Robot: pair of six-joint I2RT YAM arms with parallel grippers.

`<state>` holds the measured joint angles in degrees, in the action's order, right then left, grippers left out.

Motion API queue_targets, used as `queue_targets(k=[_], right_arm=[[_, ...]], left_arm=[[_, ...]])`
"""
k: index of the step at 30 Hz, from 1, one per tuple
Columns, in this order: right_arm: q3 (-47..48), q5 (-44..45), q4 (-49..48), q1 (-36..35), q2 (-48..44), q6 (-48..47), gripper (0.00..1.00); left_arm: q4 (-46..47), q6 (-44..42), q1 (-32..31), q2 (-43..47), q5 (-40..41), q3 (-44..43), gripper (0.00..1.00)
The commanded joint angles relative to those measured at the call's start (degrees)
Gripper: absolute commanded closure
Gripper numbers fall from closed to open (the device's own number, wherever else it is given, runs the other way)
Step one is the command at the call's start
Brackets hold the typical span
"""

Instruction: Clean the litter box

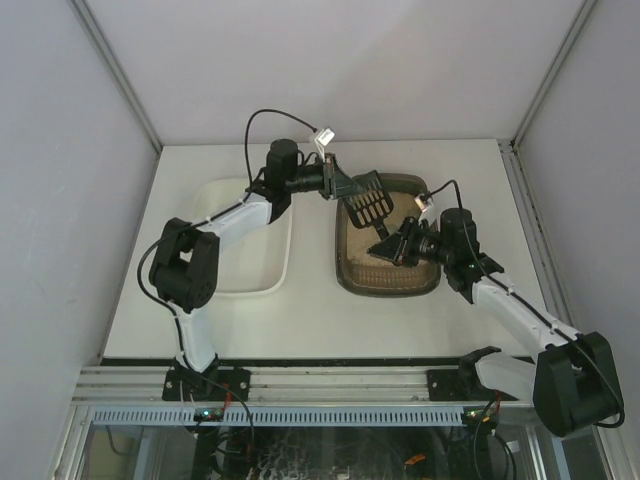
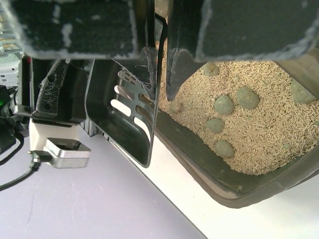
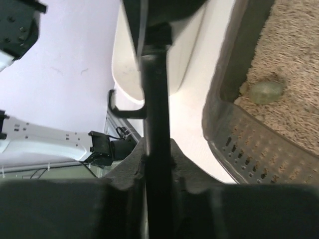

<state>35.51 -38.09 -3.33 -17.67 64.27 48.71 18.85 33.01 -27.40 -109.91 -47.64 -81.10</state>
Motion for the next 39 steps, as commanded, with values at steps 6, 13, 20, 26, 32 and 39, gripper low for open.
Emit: queue_targets(k=[6, 13, 20, 26, 32, 39], right_arm=[[1.3, 5.9, 4.9, 0.9, -3.6, -0.7, 1.00], [14.7, 18.1, 41.2, 5.2, 0.9, -15.9, 1.00], [21.3, 19.5, 46.5, 4.7, 10.0, -19.4, 1.00], [30.6, 21.3, 46.6, 0.9, 20.0, -19.6, 1.00], [33.9, 22.0, 42.4, -1.6, 24.9, -18.0, 1.00], [34.9, 27.0, 42.0, -2.5, 28.4, -17.1, 1.00]], left_arm=[[-0.2, 1.2, 0.2, 3.6, -0.4, -1.1, 0.41], [-14.1, -1.3, 1.6, 13.9, 27.7, 0.5, 0.00], [-26.8, 7.0, -1.9, 15.3, 48.6, -1.6, 0.00], [-15.1, 22.0, -2.7, 13.0, 48.2, 7.2, 0.00], [-17.0, 26.8, -4.3, 8.7, 53.0, 5.5, 0.00], [-17.2, 30.2, -4.3, 4.6, 51.8, 4.1, 0.00]])
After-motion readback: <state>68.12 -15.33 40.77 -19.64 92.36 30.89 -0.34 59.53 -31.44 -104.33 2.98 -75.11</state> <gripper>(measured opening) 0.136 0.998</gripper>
